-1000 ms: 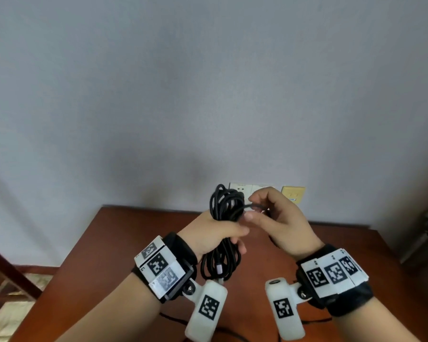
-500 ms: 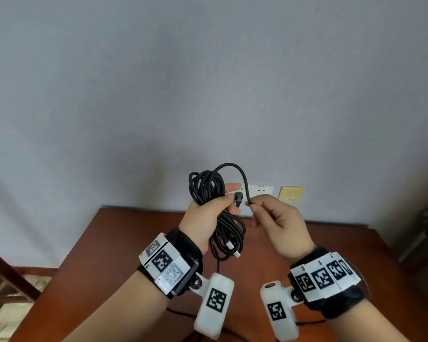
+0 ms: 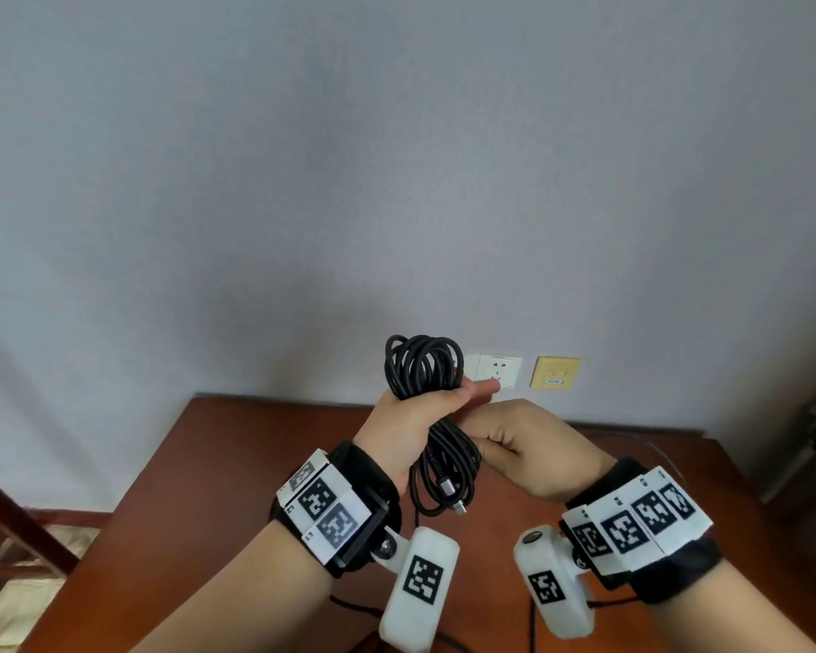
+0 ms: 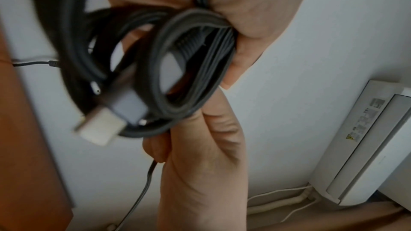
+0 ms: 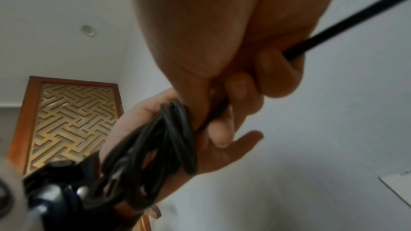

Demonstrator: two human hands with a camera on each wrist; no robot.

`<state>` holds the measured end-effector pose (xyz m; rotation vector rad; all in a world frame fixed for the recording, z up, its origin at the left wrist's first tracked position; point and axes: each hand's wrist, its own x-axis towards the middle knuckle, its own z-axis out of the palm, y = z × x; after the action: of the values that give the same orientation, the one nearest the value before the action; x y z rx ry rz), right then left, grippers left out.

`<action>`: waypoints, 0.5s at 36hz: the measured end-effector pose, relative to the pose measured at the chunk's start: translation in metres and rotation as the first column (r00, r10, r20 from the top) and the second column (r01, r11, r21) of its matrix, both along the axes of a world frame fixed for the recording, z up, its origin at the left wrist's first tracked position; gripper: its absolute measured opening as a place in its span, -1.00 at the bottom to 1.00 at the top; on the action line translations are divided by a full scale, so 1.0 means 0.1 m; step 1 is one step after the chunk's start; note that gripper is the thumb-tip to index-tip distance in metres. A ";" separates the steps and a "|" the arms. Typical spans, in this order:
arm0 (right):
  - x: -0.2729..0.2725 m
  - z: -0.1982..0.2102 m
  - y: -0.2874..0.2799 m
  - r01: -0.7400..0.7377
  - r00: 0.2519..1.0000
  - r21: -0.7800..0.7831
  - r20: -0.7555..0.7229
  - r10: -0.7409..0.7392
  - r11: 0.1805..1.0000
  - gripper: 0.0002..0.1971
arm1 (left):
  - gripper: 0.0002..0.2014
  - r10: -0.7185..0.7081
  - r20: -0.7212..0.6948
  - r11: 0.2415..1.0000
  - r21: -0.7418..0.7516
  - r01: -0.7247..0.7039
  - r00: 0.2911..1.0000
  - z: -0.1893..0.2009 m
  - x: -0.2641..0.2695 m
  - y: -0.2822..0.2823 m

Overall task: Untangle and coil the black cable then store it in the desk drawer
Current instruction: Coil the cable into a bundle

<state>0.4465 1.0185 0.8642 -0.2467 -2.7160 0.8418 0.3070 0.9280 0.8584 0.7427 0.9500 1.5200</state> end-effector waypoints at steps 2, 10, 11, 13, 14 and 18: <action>0.00 -0.02 0.01 0.003 1.000 -0.050 0.006 -0.003 0.999 -0.79 | -0.67 -0.009 0.025 1.000 -0.008 0.010 1.000 0.00 0.00 0.01; 0.05 -0.26 0.04 0.231 0.973 -0.223 0.074 -0.220 0.947 -0.63 | -0.82 0.185 0.352 0.981 -0.011 -0.194 0.917 0.12 -0.08 0.07; 0.07 -0.29 0.04 0.236 0.971 -0.237 0.085 -0.222 0.942 -0.63 | -0.78 0.206 0.370 0.976 -0.014 -0.216 0.906 0.15 -0.11 0.07; 0.11 -0.35 0.07 0.265 0.963 -0.221 0.101 -0.248 0.939 -0.63 | -0.68 0.206 0.406 0.976 -0.015 -0.219 0.890 0.17 -0.20 0.06; 0.14 -0.37 0.10 0.287 0.957 -0.194 0.105 -0.270 0.938 -0.64 | -0.65 0.206 0.412 0.974 -0.003 -0.225 0.888 0.17 -0.25 0.05; 0.24 -0.41 0.20 0.409 0.913 -0.146 0.067 -0.403 0.901 -0.73 | -0.57 0.267 0.329 0.954 0.041 -0.297 0.906 0.13 -0.41 0.06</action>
<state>0.4707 1.0382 0.8234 -0.8369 -2.4897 0.9259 0.2661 0.9341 0.8711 0.4100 0.7676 1.8824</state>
